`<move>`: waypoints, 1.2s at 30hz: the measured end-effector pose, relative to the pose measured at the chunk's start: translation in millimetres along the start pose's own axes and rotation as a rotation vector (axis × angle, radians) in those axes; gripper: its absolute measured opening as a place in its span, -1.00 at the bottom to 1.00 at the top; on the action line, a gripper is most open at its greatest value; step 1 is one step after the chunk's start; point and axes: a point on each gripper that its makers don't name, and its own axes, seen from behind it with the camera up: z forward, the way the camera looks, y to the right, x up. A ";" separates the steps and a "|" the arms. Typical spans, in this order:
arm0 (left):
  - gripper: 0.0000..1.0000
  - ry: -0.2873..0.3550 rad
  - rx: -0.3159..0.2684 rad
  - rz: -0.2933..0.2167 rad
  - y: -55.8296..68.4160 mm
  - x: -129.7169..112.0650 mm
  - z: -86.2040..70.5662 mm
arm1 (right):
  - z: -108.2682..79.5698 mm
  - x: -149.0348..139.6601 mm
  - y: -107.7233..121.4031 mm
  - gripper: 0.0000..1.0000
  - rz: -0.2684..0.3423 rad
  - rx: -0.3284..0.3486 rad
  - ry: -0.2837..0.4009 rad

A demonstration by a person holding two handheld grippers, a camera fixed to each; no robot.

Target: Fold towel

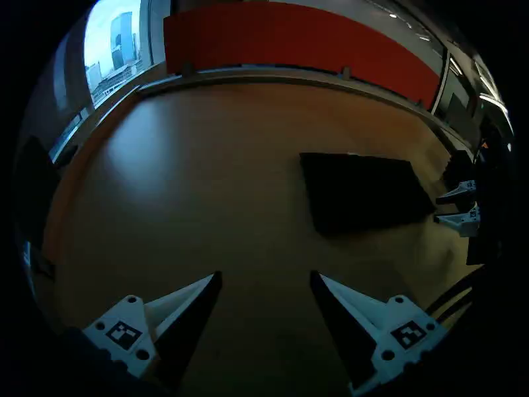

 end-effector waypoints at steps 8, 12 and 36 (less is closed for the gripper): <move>0.96 0.001 0.008 -0.012 -4.6 -3.8 -5.3 | 1.9 -2.9 0.4 0.18 -0.022 0.025 -0.016; 0.96 0.003 0.011 -0.013 -6.6 -4.3 -6.8 | 2.9 -2.9 0.6 0.06 -0.027 0.035 -0.019; 0.96 0.008 0.023 -0.012 -18.1 -5.0 -10.4 | 7.6 -4.2 -7.3 -0.84 -0.024 0.086 -0.035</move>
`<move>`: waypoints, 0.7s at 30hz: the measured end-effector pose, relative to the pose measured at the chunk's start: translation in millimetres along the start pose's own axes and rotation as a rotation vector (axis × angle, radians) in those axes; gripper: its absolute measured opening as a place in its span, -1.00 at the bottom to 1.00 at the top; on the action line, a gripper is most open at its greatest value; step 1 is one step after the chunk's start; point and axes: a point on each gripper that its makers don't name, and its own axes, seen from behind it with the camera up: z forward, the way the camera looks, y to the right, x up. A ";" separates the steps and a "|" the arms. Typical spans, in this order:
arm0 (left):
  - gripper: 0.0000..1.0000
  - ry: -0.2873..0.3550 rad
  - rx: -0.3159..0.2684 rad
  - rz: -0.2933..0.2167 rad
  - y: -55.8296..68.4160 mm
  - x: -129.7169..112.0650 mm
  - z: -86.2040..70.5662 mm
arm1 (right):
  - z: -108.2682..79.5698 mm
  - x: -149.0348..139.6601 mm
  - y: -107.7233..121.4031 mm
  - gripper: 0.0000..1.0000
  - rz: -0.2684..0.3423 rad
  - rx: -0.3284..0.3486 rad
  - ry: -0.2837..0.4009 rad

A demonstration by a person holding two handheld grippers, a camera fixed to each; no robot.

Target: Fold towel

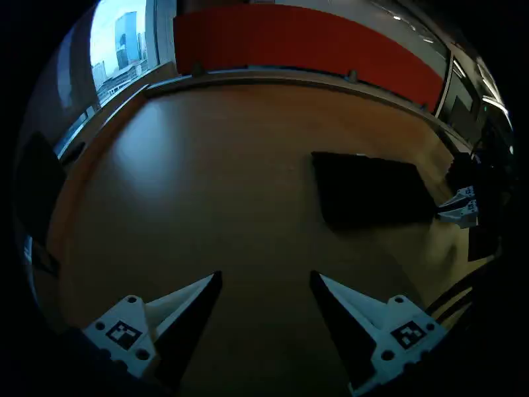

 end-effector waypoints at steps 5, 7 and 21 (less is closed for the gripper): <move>0.96 0.004 -0.002 -0.003 -0.1 2.4 -0.3 | -3.1 6.8 0.7 -0.93 0.013 -0.011 0.020; 0.96 0.007 -0.003 -0.005 -0.2 3.6 -0.4 | -4.8 9.7 1.1 -0.93 0.015 -0.015 0.028; 0.96 0.015 -0.006 -0.012 -2.4 8.6 -2.0 | -18.0 25.7 8.6 -0.93 0.017 -0.049 0.064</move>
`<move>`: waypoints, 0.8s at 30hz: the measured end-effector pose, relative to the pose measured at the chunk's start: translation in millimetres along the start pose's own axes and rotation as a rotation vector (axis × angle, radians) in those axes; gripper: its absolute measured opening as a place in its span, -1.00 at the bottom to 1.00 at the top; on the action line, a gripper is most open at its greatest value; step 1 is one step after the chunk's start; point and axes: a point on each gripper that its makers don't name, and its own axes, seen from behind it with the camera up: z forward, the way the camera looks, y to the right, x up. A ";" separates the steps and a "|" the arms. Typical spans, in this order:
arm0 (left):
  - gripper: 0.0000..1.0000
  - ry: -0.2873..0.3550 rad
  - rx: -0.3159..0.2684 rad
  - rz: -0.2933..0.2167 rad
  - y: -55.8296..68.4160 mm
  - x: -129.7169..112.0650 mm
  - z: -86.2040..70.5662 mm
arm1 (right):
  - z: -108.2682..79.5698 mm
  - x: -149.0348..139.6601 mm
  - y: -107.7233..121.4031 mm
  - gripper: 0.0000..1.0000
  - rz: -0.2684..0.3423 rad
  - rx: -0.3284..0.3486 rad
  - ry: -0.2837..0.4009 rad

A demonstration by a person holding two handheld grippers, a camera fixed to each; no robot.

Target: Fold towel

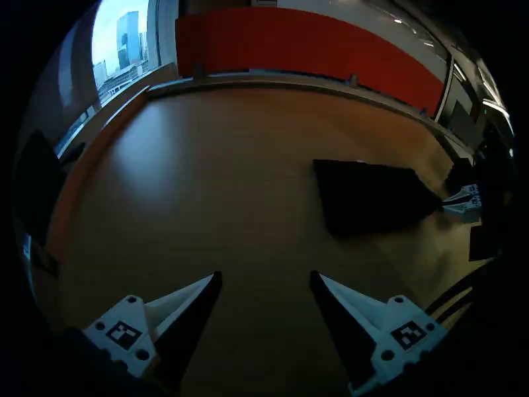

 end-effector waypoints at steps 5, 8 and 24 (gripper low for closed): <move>0.96 0.007 0.000 -0.006 -1.6 2.0 -2.2 | -7.6 8.5 6.9 -0.93 -0.009 -0.020 0.015; 0.96 0.011 0.001 -0.010 -3.5 2.9 -3.8 | -12.4 14.1 10.6 -0.93 -0.017 -0.031 0.024; 0.96 0.023 -0.004 -0.028 -7.9 3.9 -13.1 | -33.4 54.0 14.5 -0.93 -0.080 -0.051 0.082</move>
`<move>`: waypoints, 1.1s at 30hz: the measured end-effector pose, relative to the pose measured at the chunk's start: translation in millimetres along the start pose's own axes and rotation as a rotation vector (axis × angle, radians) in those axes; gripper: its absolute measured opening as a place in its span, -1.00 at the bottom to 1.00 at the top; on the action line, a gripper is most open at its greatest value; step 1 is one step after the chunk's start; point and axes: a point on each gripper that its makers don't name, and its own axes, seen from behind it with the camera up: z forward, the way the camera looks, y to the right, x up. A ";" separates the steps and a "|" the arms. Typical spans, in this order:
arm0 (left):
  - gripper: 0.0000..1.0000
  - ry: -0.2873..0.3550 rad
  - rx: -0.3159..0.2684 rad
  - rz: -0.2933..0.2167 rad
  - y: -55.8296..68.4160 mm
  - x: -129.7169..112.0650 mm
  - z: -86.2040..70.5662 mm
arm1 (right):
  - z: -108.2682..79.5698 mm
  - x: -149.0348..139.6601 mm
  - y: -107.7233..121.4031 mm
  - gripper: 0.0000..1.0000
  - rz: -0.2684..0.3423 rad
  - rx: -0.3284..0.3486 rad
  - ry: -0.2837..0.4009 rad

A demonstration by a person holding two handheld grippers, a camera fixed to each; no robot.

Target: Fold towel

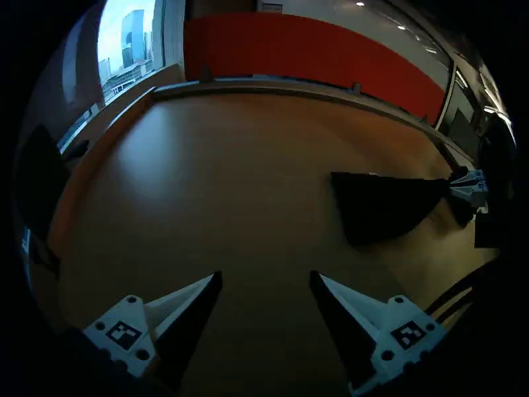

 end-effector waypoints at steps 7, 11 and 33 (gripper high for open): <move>0.96 0.008 -0.006 -0.011 1.0 -0.4 -3.8 | 2.6 23.2 -7.8 -0.93 -0.046 0.015 0.019; 0.96 0.014 -0.008 -0.023 1.2 -1.7 -7.4 | 6.5 43.1 -14.0 -0.93 -0.091 0.032 0.030; 0.96 0.049 0.012 -0.115 -10.0 -15.5 -34.2 | 77.6 98.9 -136.0 -0.93 -0.423 0.288 -0.031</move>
